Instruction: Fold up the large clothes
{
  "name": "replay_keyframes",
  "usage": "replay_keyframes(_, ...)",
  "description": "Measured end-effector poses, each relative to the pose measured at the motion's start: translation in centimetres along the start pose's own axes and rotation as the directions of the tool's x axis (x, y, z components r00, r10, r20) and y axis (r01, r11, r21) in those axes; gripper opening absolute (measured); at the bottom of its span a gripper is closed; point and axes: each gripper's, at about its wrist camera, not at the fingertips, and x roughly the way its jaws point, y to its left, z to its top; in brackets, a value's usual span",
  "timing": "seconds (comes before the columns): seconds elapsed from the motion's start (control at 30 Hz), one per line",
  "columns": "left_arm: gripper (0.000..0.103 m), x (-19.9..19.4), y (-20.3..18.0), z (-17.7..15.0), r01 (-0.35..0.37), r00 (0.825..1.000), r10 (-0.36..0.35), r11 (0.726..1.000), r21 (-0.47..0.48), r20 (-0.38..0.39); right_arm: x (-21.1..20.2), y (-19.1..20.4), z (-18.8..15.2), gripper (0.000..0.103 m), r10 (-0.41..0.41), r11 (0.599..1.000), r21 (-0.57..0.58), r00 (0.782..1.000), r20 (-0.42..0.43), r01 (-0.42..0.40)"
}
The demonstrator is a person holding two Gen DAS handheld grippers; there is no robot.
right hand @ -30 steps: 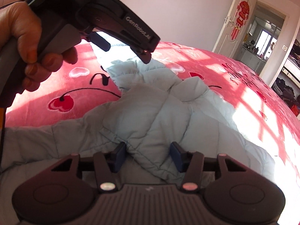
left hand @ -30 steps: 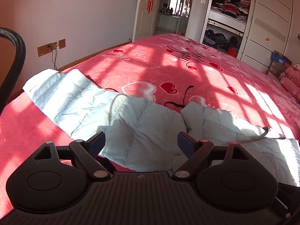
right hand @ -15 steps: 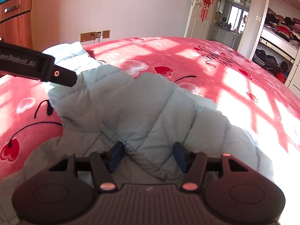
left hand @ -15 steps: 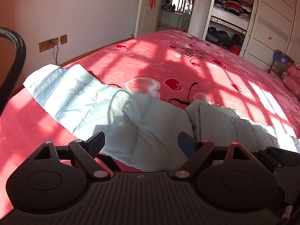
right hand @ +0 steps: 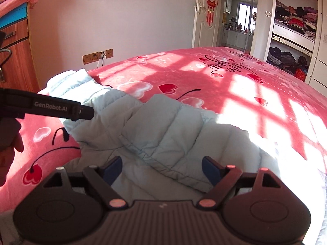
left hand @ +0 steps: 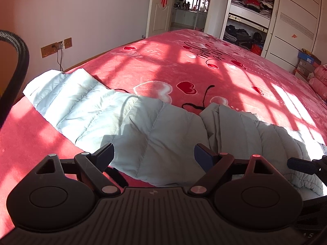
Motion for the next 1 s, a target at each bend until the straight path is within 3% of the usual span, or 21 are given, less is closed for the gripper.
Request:
replay_keyframes(0.2, 0.103, -0.1, -0.6, 0.2, 0.023, 0.999, -0.023, 1.000, 0.019, 0.029, -5.0, -5.2, -1.7, 0.095, -0.152, 0.984, 0.100, 0.987, 0.052, 0.146)
replay_keyframes(0.37, 0.103, -0.7, -2.3, -0.2, 0.107, 0.991, -0.111, 0.993, 0.047, 0.077, -6.9, -11.7, -4.1, 0.098, -0.352, 0.910, 0.238, 0.936, 0.015, 0.339)
replay_keyframes(0.5, 0.103, -0.4, -4.1, -0.7, 0.238, 0.968, -0.241, 0.970, 0.043, 0.075, -7.4, -15.1, -6.0, 0.098, -0.445, 0.851, 0.314, 0.896, 0.002, 0.422)
replay_keyframes(0.6, 0.103, 0.5, -5.1, -1.2, 0.310, 0.949, -0.310, 0.951, 0.009, 0.052, -7.2, -16.8, -7.0, 0.089, -0.419, 0.837, 0.385, 0.908, -0.006, 0.389)
replay_keyframes(0.73, 0.103, 2.0, -6.1, -2.0, 0.297, 0.955, -0.297, 0.955, 0.021, 0.019, -6.1, -17.6, -8.0, 0.078, -0.362, 0.837, 0.435, 0.932, -0.017, 0.333)
replay_keyframes(0.9, 0.102, 3.6, -6.7, -2.7, 0.238, 0.971, -0.236, 0.970, 0.046, -0.045, -4.8, -18.4, -9.8, 0.078, -0.349, 0.815, 0.469, 0.934, -0.073, 0.341)
replay_keyframes(1.0, 0.103, 4.0, -6.7, -3.0, 0.222, 0.974, -0.218, 0.973, 0.060, -0.067, -4.4, -18.8, -10.7, 0.084, -0.354, 0.795, 0.486, 0.928, -0.115, 0.363)
